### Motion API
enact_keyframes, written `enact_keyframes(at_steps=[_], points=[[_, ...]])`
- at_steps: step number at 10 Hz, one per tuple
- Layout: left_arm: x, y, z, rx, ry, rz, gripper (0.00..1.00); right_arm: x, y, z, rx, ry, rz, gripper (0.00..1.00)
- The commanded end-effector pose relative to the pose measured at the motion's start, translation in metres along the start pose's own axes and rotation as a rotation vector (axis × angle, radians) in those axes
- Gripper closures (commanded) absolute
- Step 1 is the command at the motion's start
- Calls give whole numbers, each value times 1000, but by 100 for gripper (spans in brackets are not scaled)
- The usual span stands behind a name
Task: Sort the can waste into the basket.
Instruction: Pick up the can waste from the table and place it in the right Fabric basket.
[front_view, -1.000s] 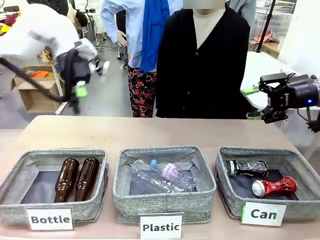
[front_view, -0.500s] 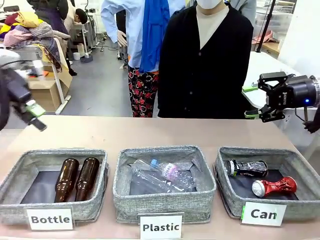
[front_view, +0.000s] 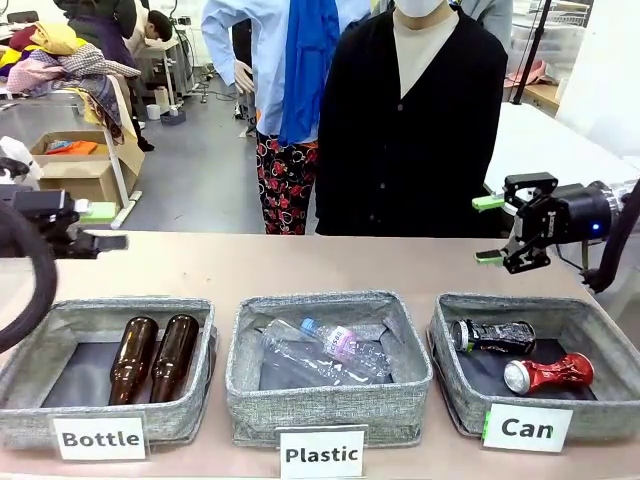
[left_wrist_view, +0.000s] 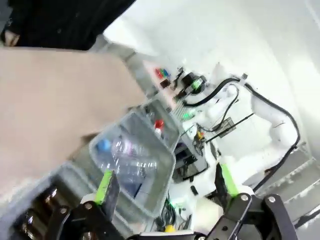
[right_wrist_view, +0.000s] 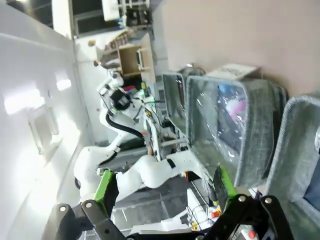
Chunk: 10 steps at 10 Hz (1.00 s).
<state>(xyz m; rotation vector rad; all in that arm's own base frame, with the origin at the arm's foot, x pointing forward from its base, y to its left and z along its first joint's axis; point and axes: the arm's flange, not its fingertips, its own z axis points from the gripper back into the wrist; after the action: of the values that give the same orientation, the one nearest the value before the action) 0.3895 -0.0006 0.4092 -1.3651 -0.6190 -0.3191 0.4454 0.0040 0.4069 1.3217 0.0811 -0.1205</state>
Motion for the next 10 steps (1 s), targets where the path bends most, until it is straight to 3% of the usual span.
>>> enact_keyframes(at_steps=[1,2,10], points=[[-6,-1,13,51,68,40,0,2,0,2,-58,37,10,0],[-6,-1,13,51,68,40,0,0,0,0,0,0,0,0],[-6,-1,13,51,68,40,0,0,0,0,0,0,0,0]])
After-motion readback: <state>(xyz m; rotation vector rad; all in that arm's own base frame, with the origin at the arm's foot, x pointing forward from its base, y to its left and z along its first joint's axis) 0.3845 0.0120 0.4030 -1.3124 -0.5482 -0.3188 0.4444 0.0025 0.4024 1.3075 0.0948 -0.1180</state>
